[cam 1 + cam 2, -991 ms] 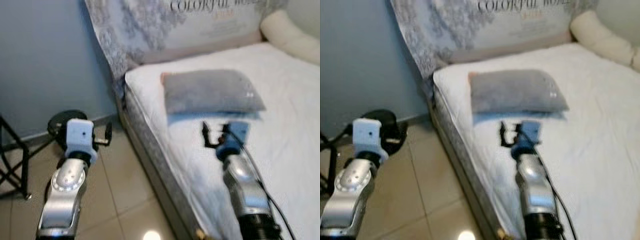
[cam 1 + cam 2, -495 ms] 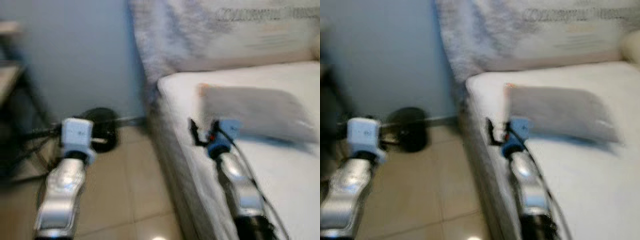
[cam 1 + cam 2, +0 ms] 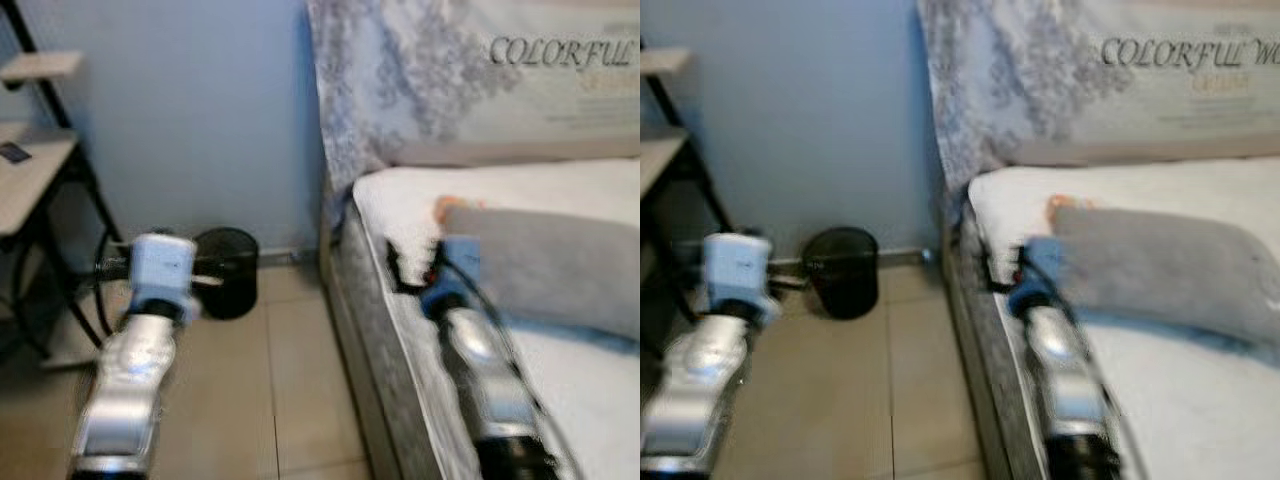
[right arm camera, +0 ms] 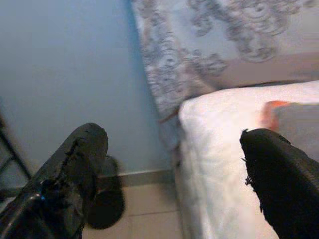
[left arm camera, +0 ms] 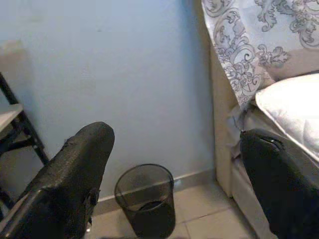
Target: Clean up the room
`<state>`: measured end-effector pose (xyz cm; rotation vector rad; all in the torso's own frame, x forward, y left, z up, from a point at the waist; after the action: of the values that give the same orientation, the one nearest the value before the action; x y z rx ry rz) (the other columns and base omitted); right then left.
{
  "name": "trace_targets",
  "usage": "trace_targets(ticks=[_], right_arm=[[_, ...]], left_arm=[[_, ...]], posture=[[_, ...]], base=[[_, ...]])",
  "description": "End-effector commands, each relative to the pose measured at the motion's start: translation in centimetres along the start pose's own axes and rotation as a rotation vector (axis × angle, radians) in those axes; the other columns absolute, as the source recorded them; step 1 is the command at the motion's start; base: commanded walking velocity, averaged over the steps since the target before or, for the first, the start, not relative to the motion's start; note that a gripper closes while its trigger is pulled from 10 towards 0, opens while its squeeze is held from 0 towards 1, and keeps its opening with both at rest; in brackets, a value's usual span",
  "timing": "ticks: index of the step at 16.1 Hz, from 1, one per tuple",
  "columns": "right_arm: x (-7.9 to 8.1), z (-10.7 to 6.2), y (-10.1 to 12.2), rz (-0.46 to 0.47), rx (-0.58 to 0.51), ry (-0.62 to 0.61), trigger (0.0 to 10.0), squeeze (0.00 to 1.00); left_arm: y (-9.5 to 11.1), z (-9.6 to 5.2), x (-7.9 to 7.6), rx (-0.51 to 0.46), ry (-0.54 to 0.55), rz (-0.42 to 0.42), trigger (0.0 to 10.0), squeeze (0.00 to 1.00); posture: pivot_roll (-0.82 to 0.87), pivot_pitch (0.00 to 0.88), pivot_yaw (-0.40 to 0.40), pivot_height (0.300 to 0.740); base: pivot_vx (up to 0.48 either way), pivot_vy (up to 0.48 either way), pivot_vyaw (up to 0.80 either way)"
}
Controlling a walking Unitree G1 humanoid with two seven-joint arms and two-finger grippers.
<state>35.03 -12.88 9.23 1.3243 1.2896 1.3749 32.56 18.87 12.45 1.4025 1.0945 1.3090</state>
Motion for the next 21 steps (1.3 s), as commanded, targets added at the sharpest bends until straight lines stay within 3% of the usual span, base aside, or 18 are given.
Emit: trace_targets(ticks=[1, 21], right_arm=[[1.09, 0.14, 0.44, 0.008, -0.011, 0.03, 10.0, 1.0], [1.61, 0.28, 1.16, 0.005, -0.032, 0.049, 10.0, 1.0]], left_arm=[[0.25, -0.04, 0.88, -0.005, 0.021, 0.018, 10.0, 0.17], [-0.06, -0.18, 0.13, 0.001, -0.029, 0.041, 10.0, 0.17]], posture=[[0.09, 0.0, -0.007, 0.74], [0.1, 0.0, -0.014, 0.74]], base=[[0.398, 0.0, 0.0], [0.397, 0.0, 0.0]])
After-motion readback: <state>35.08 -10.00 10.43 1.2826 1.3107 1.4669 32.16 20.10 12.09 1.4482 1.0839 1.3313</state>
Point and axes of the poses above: a point about 5 cm out from each wrist's last joint towards the gripper, its own z axis pointing out of the wrist towards the gripper, its own y axis along the axis of the wrist's last joint, x = y × z, the point moved 6 cm from there along z, pointing out of the wrist towards the gripper, and after that the axes turned 2 degrees about -z, right-handed, at the moved point
